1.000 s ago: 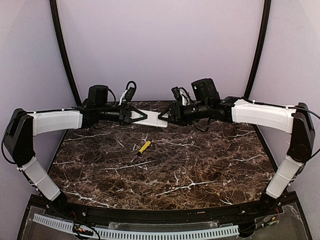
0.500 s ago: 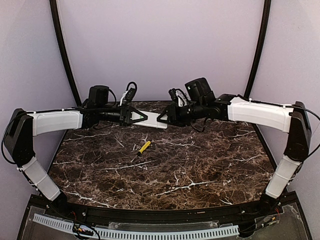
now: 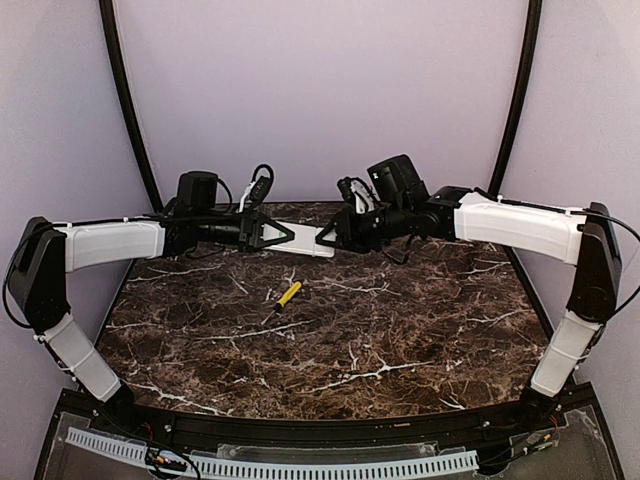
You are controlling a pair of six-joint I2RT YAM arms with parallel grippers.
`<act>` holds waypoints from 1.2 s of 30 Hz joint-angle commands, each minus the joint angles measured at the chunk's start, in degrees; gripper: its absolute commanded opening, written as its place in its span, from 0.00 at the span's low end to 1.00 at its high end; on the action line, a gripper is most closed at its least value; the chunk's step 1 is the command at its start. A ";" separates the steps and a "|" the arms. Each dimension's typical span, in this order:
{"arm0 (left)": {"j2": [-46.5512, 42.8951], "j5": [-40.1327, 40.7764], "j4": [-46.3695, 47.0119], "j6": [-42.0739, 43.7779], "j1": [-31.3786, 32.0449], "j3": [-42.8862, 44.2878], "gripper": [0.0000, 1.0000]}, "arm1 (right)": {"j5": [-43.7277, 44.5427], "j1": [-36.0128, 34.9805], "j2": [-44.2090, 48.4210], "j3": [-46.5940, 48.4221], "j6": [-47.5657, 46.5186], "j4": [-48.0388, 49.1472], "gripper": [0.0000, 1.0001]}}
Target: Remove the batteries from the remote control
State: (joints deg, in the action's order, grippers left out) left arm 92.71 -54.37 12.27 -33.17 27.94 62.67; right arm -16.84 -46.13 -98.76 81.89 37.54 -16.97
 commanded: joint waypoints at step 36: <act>-4.67 14.62 -16.64 12.91 1.12 5.43 0.00 | 3.83 -0.64 -4.77 5.76 -1.86 -8.07 0.19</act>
State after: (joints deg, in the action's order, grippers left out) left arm 90.80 -41.12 -2.90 -22.13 28.77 66.30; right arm -13.65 -46.46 -102.69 85.84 36.05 -24.21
